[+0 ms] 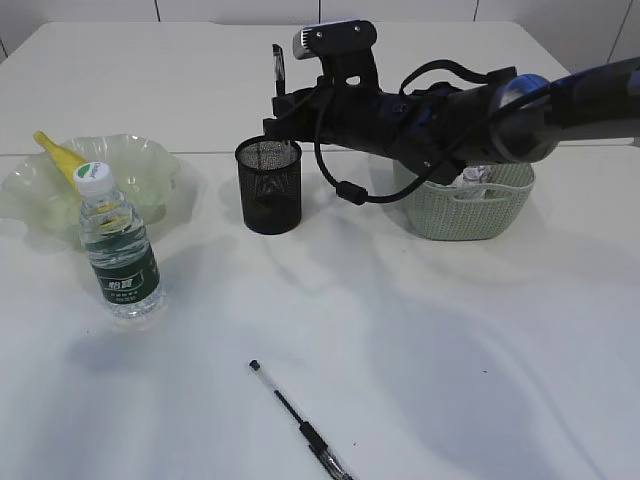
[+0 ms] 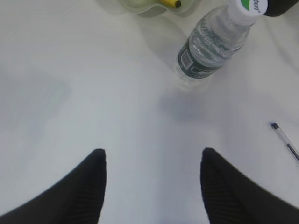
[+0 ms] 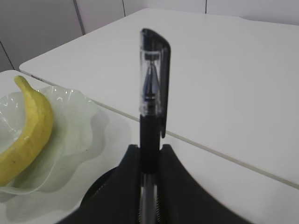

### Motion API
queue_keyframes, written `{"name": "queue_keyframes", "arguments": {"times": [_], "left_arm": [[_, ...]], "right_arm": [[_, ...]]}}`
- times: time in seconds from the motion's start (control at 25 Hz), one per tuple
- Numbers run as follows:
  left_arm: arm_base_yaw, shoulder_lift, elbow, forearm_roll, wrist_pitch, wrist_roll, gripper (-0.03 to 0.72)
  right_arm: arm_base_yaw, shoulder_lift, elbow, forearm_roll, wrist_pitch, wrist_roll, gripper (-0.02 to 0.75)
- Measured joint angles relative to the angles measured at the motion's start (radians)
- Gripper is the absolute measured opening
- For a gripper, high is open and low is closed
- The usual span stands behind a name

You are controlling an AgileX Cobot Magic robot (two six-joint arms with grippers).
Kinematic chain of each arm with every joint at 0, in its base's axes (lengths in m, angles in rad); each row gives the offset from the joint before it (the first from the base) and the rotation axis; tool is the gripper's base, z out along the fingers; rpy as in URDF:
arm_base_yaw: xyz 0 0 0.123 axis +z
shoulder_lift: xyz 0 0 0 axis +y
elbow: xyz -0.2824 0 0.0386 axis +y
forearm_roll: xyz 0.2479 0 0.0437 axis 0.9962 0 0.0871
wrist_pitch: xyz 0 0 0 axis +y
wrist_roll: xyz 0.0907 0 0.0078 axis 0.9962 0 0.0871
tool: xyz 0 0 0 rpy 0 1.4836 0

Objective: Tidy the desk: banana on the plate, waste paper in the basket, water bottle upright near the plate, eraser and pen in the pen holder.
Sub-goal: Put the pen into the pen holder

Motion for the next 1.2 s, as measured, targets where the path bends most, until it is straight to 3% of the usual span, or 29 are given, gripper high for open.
{"name": "queue_keyframes", "arguments": {"times": [0.64, 0.76, 0.96, 1.2], "left_arm": [[0.000, 0.000, 0.000, 0.000, -0.002, 0.000, 0.454], [0.000, 0.000, 0.000, 0.000, -0.002, 0.000, 0.454], [0.000, 0.000, 0.000, 0.000, -0.002, 0.000, 0.454], [0.000, 0.000, 0.000, 0.000, -0.002, 0.000, 0.454]], "right_arm": [[0.000, 0.005, -0.002, 0.002, 0.039, 0.011, 0.064], [0.000, 0.005, -0.004, 0.002, 0.041, 0.011, 0.101], [0.000, 0.005, -0.004, 0.002, 0.041, 0.011, 0.227], [0.000, 0.005, -0.004, 0.002, 0.041, 0.011, 0.253]]}}
